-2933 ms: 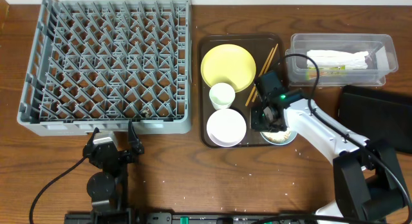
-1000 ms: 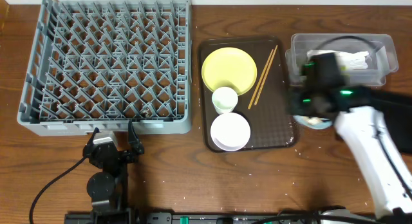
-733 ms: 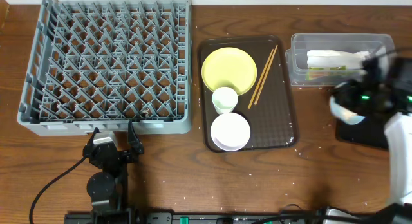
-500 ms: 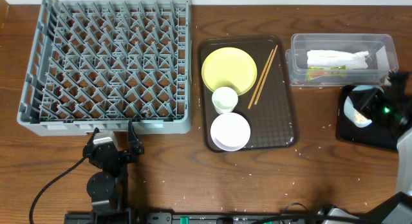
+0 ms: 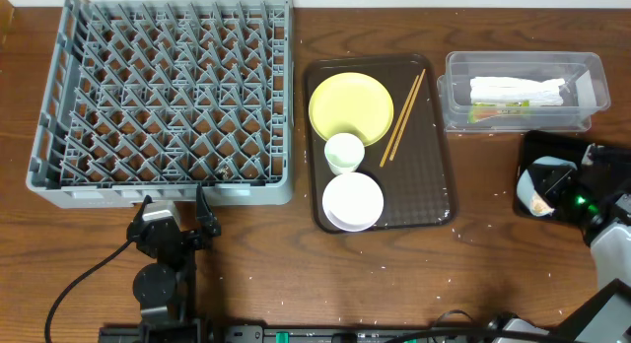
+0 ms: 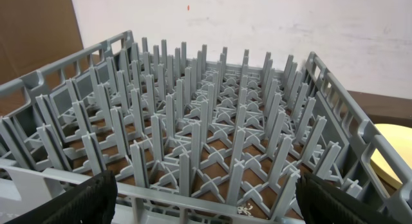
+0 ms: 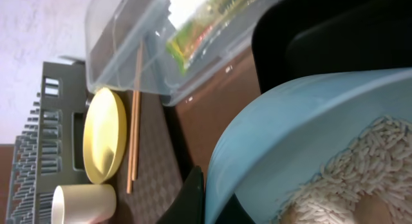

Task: Sort waste into correct bins and load items into the dishwasher
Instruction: 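Move blue bowl over black tray and tip food scraps out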

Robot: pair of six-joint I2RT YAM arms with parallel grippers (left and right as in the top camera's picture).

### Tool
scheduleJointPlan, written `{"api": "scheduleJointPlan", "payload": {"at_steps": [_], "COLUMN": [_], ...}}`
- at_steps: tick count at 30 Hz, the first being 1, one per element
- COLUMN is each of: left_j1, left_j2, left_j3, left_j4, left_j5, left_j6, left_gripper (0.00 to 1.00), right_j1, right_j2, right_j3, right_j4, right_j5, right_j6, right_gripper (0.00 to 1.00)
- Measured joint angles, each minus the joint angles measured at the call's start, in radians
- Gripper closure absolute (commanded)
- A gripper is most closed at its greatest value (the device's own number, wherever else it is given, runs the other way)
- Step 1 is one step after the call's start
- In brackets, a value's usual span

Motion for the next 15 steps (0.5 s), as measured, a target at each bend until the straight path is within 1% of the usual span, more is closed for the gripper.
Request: {"api": "scheduleJointPlan", "payload": {"at_steps": [3, 7, 15], "left_j1": [0.0, 0.0, 0.0], "left_j2": [0.0, 0.0, 0.0], "left_j3": [0.0, 0.0, 0.0], "left_j4": [0.0, 0.0, 0.0], "left_j5": [0.0, 0.0, 0.0], "left_j6": [0.0, 0.0, 0.0], "left_gripper": [0.1, 0.1, 0.1], "right_j1": [0.013, 0.065, 0.231], "right_j2": [0.023, 0.053, 0.062], "right_j3": [-0.01, -0.015, -0.016], "right_j4": [0.003, 0.008, 0.039], "right_j5": [-0.001, -0.021, -0.076], "right_j6": [0.0, 0.0, 0.004], "right_gripper": [0.99, 0.99, 0.99]}}
